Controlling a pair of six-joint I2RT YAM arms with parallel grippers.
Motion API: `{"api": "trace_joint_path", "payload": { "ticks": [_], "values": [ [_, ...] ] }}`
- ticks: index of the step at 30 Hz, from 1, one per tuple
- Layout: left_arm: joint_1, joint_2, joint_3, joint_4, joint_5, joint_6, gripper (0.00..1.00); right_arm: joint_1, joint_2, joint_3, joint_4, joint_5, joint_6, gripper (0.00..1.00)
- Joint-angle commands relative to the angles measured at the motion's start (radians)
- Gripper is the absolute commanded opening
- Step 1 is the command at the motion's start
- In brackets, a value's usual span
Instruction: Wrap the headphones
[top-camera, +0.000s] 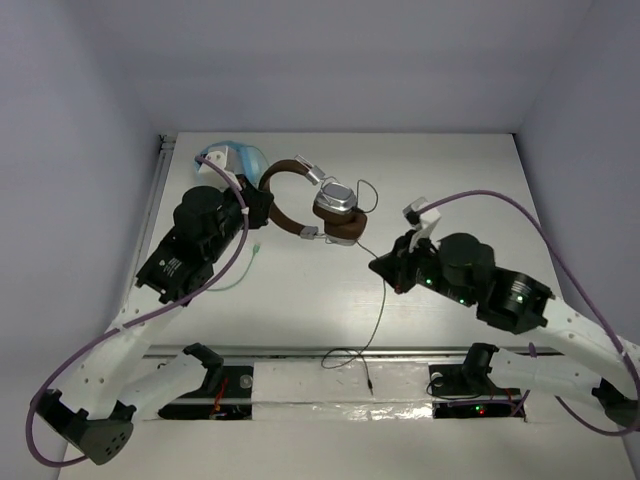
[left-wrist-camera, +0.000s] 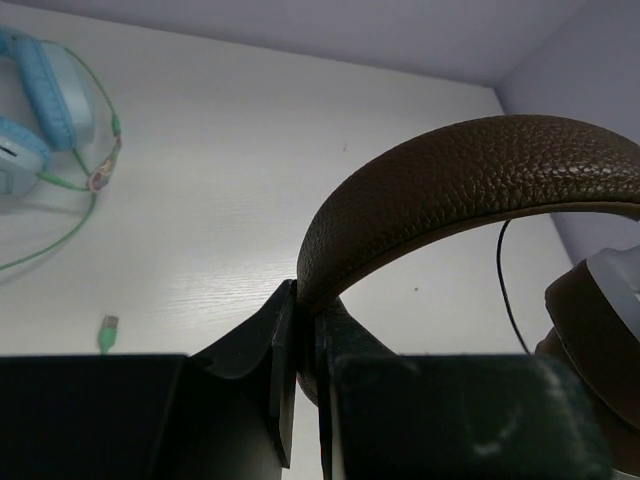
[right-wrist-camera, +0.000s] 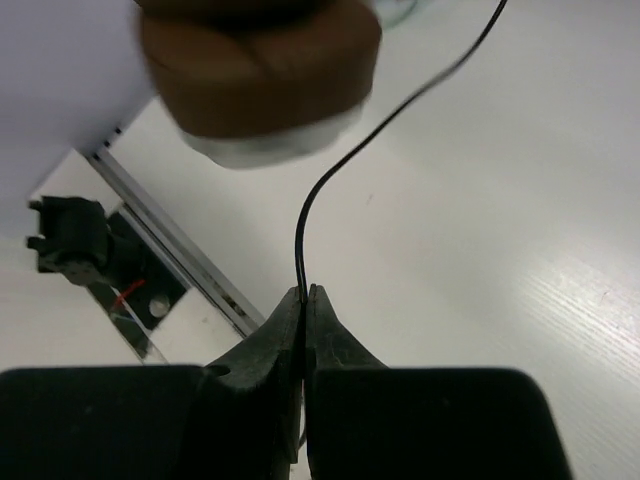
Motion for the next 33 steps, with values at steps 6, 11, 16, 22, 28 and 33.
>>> {"api": "trace_joint_path", "payload": {
  "ticks": [6, 11, 16, 22, 28, 33],
  "values": [
    [0.009, 0.009, 0.004, 0.342, 0.073, -0.246, 0.00, -0.001, 0.080, -0.075, 0.091, -0.118, 0.029, 0.00],
    [0.009, 0.029, -0.149, 0.508, -0.051, -0.391, 0.00, 0.109, 0.140, -0.059, 0.125, -0.122, 0.065, 0.00],
    [0.009, 0.066, -0.244, 0.590, -0.131, -0.467, 0.00, 0.186, 0.149, -0.042, 0.138, -0.048, 0.099, 0.00],
    [-0.008, 0.061, -0.292, 0.614, -0.186, -0.493, 0.00, 0.228, 0.229, -0.019, 0.094, 0.095, 0.137, 0.00],
    [-0.172, 0.075, -0.318, 0.499, -0.405, -0.341, 0.00, 0.228, 0.307, 0.114, 0.024, 0.092, 0.089, 0.00],
    [-0.241, 0.089, -0.353, 0.382, -0.436, -0.286, 0.00, 0.228, 0.402, 0.248, -0.154, 0.138, 0.073, 0.00]
  ]
}}
